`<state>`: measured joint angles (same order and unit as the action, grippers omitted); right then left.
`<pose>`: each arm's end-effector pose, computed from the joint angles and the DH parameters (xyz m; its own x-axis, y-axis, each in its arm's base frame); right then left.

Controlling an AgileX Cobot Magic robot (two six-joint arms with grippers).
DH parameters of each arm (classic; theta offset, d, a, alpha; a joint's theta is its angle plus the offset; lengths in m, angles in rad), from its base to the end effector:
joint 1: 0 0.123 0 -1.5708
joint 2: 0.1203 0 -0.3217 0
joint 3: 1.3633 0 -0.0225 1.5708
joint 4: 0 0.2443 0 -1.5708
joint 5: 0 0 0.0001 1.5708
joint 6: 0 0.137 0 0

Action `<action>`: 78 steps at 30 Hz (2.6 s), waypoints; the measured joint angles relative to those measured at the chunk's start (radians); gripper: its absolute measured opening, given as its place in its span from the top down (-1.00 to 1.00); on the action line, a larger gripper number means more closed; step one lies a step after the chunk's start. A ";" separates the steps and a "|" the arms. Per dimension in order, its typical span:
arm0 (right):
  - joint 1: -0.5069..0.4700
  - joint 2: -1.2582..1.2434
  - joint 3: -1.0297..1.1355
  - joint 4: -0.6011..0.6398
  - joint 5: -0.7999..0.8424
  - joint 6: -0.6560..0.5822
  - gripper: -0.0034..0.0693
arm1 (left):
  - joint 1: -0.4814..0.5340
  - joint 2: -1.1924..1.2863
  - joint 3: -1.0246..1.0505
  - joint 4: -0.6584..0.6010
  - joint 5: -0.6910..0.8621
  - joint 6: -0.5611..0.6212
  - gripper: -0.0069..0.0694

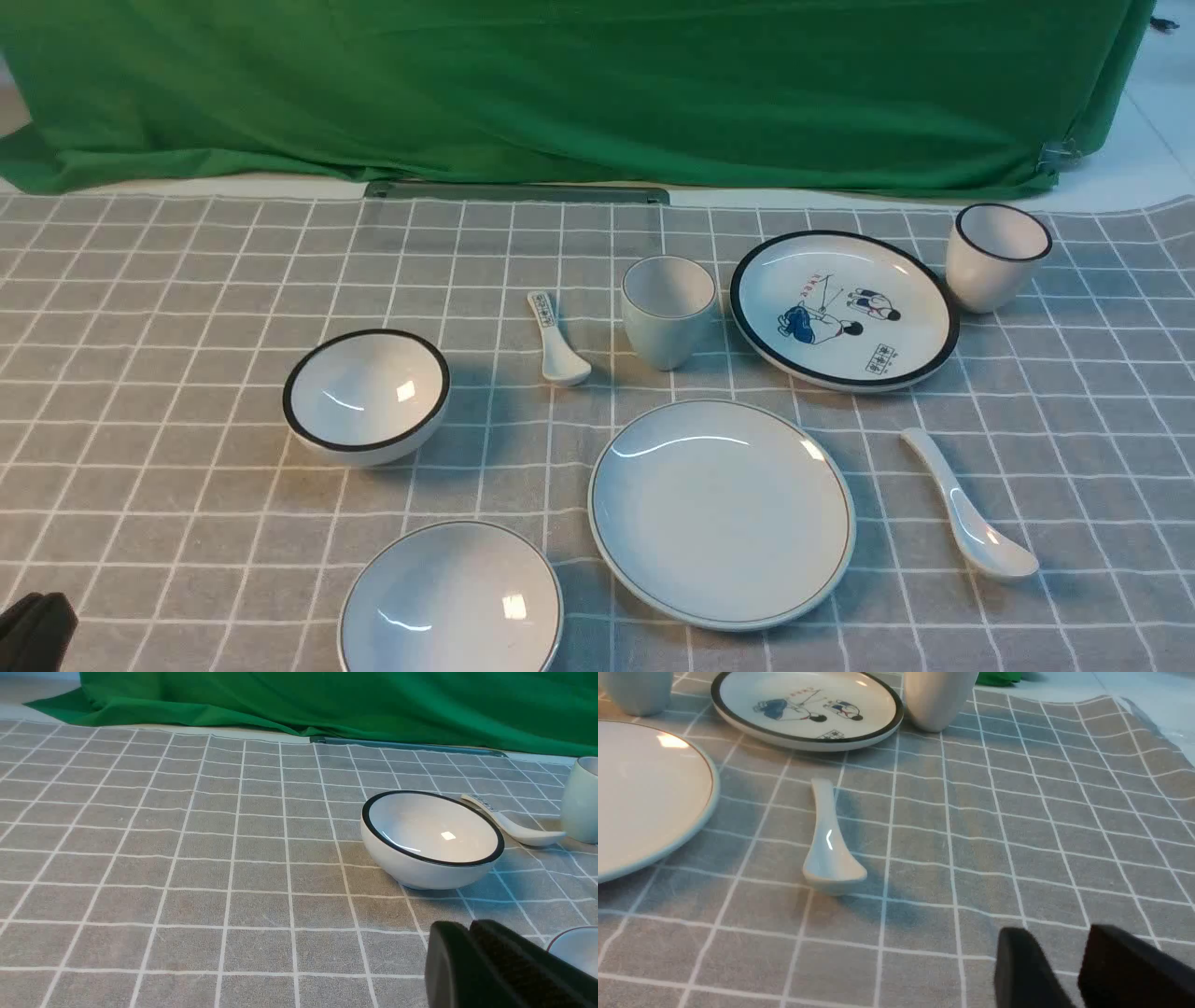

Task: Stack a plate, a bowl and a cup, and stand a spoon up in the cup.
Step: Use the left arm to grab a blue rice bowl

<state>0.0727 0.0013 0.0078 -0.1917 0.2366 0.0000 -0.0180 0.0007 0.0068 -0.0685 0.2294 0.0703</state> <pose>0.0580 -0.0019 0.1824 -0.1454 -0.1963 -0.9697 -0.0565 0.9802 -0.1900 0.0578 -0.0032 0.1832 -0.1485 0.0063 -0.9889 0.0339 0.9994 0.0012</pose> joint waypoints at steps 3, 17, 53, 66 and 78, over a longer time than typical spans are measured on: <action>0.000 0.000 0.000 0.000 0.000 0.000 0.25 | 0.000 0.000 0.000 0.000 0.000 0.000 0.77; 0.000 0.000 0.000 0.000 0.000 0.000 0.25 | 0.000 0.000 0.000 0.003 0.000 0.000 0.77; 0.002 0.006 -0.031 0.150 -0.421 0.567 0.37 | -0.015 1.073 -0.866 -0.173 0.699 -0.005 0.79; 0.138 0.624 -0.760 0.112 0.664 0.128 0.84 | -0.301 1.432 -0.894 -0.095 0.605 -0.076 0.81; 0.184 0.873 -0.842 0.180 0.651 0.007 0.84 | -0.330 1.581 -0.941 0.055 0.556 -0.213 -0.21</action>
<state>0.2565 0.8747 -0.8346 -0.0122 0.8875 0.0071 -0.3482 1.5819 -0.9339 -0.0132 0.7854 -0.1422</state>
